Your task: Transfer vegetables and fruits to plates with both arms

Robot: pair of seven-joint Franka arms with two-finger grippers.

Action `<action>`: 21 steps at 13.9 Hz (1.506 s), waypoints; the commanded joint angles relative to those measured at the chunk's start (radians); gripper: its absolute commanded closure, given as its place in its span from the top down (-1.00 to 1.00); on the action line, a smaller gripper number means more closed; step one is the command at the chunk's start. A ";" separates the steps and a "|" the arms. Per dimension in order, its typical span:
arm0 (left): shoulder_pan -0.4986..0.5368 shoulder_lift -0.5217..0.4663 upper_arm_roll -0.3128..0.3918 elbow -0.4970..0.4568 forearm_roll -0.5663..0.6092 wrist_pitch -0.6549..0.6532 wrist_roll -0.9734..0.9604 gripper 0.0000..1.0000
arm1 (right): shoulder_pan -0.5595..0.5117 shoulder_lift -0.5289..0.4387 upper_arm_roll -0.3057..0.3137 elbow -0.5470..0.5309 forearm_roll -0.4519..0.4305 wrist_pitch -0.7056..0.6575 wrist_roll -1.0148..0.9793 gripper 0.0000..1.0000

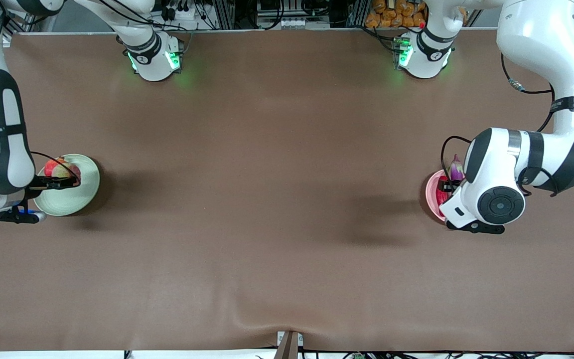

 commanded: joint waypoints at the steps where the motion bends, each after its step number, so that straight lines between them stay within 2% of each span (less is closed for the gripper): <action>1: 0.003 -0.003 -0.005 0.005 0.002 -0.012 0.003 1.00 | -0.025 0.012 0.023 0.007 -0.023 0.008 -0.012 1.00; 3: 0.003 -0.003 -0.005 0.008 0.000 -0.012 0.005 1.00 | -0.014 0.008 0.024 0.015 -0.012 -0.035 -0.009 1.00; 5: 0.010 -0.008 -0.008 0.008 -0.001 -0.012 0.008 1.00 | -0.005 -0.003 0.032 0.067 -0.006 -0.130 -0.005 1.00; 8: 0.022 -0.101 0.001 0.009 -0.084 0.006 0.020 1.00 | 0.070 -0.016 0.032 0.252 0.002 -0.364 0.002 1.00; 10: 0.105 -0.190 -0.016 0.006 -0.183 0.058 0.035 1.00 | 0.092 -0.019 0.035 0.343 0.002 -0.444 0.002 1.00; 12: 0.127 -0.283 -0.020 -0.011 -0.253 0.057 0.072 1.00 | 0.098 -0.028 0.035 0.386 0.038 -0.451 -0.001 1.00; 16: 0.136 -0.406 -0.022 -0.072 -0.264 0.055 0.094 1.00 | 0.150 -0.042 0.031 0.590 0.051 -0.500 -0.012 1.00; 18: 0.109 -0.506 -0.010 -0.138 -0.256 0.051 0.155 1.00 | 0.142 -0.107 0.031 0.632 0.051 -0.517 -0.005 1.00; 19: 0.093 -0.550 -0.008 -0.167 -0.250 0.049 0.157 1.00 | 0.132 -0.147 0.066 0.633 0.072 -0.524 -0.007 1.00; 20: 0.089 -0.586 0.003 -0.187 -0.250 0.046 0.158 1.00 | 0.107 -0.199 0.104 0.629 0.130 -0.543 0.008 1.00; 21: 0.082 -0.597 0.007 -0.183 -0.250 0.023 0.158 1.00 | 0.112 -0.236 0.103 0.623 0.129 -0.567 0.039 1.00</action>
